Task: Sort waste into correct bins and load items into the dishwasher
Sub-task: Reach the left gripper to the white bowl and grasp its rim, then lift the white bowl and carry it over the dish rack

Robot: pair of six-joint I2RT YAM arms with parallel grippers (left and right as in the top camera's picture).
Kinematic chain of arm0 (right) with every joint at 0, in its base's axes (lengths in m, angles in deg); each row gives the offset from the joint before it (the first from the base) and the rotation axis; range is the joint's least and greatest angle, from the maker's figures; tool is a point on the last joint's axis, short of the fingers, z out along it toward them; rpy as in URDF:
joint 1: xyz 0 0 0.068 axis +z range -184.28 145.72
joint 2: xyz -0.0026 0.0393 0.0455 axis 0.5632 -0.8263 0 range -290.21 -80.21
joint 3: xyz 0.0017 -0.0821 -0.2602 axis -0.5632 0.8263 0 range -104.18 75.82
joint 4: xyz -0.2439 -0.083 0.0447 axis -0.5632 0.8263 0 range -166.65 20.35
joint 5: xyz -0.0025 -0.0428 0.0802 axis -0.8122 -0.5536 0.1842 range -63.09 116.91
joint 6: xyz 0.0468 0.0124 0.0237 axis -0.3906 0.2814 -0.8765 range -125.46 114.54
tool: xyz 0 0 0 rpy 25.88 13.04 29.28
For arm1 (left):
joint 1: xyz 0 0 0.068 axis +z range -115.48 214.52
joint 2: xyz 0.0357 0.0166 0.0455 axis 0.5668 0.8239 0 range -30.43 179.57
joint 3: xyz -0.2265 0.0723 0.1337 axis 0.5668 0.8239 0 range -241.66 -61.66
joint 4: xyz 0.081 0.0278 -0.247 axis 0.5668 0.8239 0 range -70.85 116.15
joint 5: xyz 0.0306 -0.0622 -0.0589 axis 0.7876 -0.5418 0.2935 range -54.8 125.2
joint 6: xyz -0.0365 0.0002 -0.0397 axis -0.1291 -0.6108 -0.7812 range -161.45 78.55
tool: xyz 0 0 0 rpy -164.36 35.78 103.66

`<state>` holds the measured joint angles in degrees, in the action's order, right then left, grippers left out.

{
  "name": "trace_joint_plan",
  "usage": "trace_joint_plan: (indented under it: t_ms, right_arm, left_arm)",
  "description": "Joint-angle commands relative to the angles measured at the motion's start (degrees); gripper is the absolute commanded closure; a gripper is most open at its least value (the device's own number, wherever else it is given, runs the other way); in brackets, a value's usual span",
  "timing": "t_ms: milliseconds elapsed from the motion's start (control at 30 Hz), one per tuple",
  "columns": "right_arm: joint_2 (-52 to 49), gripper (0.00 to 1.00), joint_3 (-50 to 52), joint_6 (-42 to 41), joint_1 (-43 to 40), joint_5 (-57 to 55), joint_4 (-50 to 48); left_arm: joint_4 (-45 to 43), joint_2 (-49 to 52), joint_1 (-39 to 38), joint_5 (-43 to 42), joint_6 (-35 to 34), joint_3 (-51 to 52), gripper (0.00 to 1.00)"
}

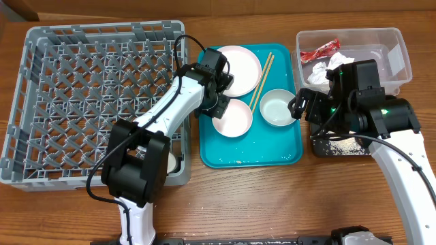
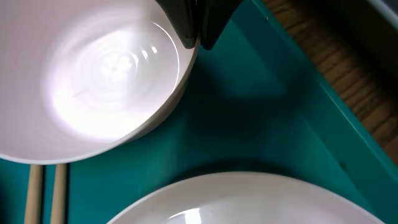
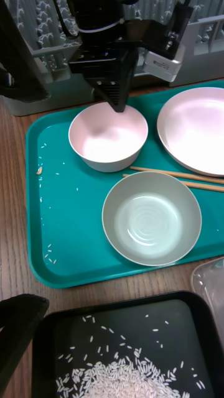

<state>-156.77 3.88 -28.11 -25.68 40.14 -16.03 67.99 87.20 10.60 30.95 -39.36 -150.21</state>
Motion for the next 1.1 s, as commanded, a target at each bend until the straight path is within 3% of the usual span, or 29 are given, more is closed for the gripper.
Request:
trace_joint_plan:
  t_ms: [0,233,433,700,967,1067]
  right_arm:
    - [0.26,0.00,-1.09,0.20,-0.37,-0.55,-0.17]
    - [0.26,0.00,-1.09,0.20,-0.37,-0.55,-0.02]
    - [0.26,0.00,-1.09,0.20,-0.37,-0.55,-0.02]
    - [0.26,0.00,-1.09,0.20,-0.37,-0.57,-0.04]
    - [0.26,0.00,-1.09,0.20,-0.37,-0.55,-0.04]
    - [0.26,0.00,-1.09,0.20,-0.37,-0.55,-0.04]
  left_arm:
    - [1.11,0.46,0.28,2.86,0.39,-0.79,0.96]
    - [10.12,-3.23,0.44,5.57,-0.76,-7.76,0.96]
    - [13.27,-11.87,0.44,23.82,-6.78,-14.47,0.96]
    - [5.86,-16.90,0.66,60.96,-17.18,-14.43,0.96]
    - [-11.45,-8.11,3.08,79.58,-8.92,-14.43,0.96]
    - [-16.63,-4.07,4.26,81.20,-5.14,-14.43,0.96]
